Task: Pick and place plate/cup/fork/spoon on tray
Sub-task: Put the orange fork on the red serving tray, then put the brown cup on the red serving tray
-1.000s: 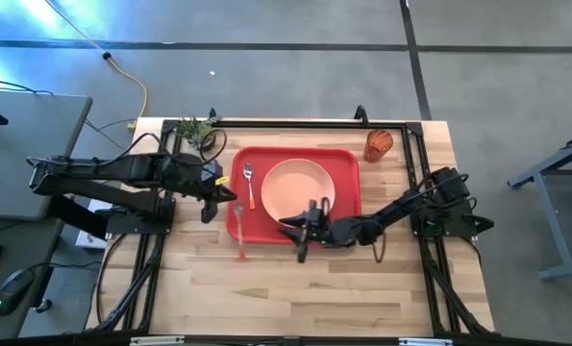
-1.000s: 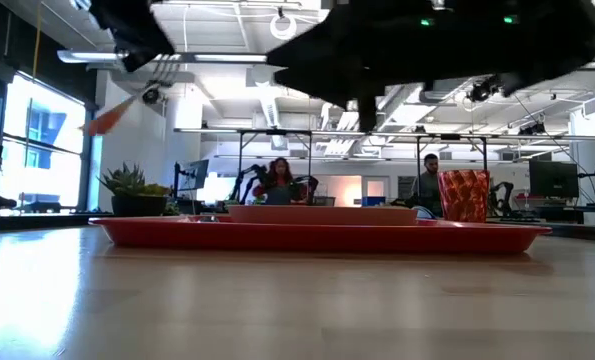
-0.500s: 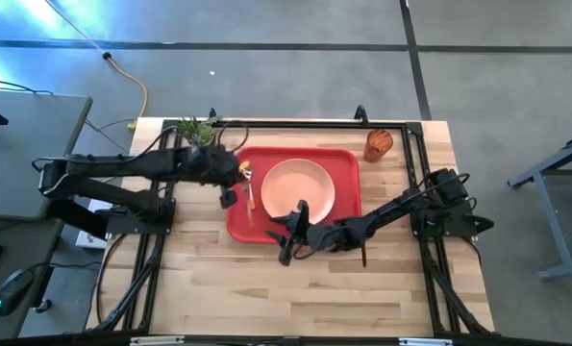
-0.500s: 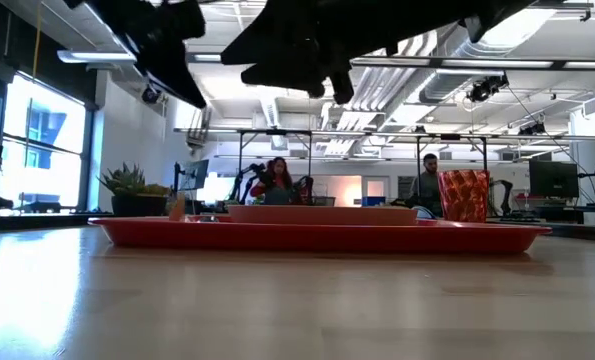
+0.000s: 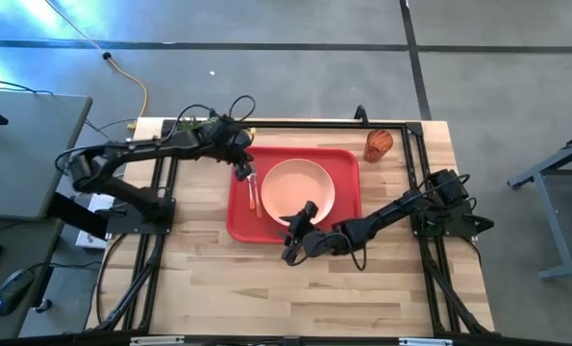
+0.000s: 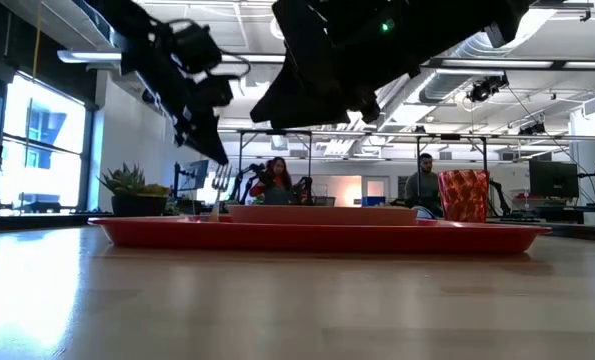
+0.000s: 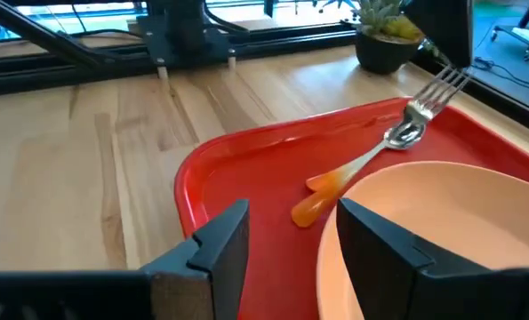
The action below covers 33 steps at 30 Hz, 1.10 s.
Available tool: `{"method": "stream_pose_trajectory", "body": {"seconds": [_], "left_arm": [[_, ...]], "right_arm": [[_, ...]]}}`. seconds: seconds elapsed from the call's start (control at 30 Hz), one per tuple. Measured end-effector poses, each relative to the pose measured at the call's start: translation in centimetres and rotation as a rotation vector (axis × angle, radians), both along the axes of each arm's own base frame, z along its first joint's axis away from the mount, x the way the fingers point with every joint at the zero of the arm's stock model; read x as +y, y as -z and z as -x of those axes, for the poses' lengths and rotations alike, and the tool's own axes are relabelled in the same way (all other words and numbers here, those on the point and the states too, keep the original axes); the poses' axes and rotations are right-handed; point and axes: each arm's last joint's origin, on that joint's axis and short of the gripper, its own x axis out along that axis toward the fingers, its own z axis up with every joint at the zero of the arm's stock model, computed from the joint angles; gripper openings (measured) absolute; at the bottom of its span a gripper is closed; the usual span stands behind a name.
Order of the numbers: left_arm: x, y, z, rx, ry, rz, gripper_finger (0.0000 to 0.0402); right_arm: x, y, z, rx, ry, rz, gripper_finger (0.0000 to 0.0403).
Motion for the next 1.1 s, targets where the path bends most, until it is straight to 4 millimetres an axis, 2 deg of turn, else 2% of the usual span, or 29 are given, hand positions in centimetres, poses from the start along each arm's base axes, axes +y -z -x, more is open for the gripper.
{"method": "stream_pose_trajectory", "body": {"seconds": [0.27,0.47,0.6,0.77,0.93,1.0,1.1], "left_arm": [[2.9,4.3,-0.9,0.073,-0.022,0.048,0.0000],[3.2,6.1,-1.7,0.094,-0.013,0.062,0.0002],[3.0,6.7,-1.9,0.113,-0.004,0.071,0.0021],[2.4,6.6,-2.2,0.129,-0.001,0.047,0.0068],[1.5,5.5,-2.5,0.127,-0.001,-0.032,0.0110],[0.9,4.4,-2.8,0.091,0.025,-0.063,0.0120],[-0.2,2.4,-3.0,0.010,0.062,-0.114,0.0128]], "right_arm": [[0.1,0.1,0.1,0.009,0.000,0.006,0.0162],[0.0,0.1,0.2,0.005,0.048,0.037,0.0162],[0.3,-0.5,0.6,0.004,0.091,0.114,0.0162],[0.6,-3.2,2.0,-0.012,0.151,0.172,0.0162],[0.5,-5.5,4.7,0.044,0.241,0.245,0.0162],[0.0,-6.1,6.0,0.071,0.296,0.246,0.0162],[-1.9,-7.0,8.3,0.108,0.402,0.194,0.0162]]}}
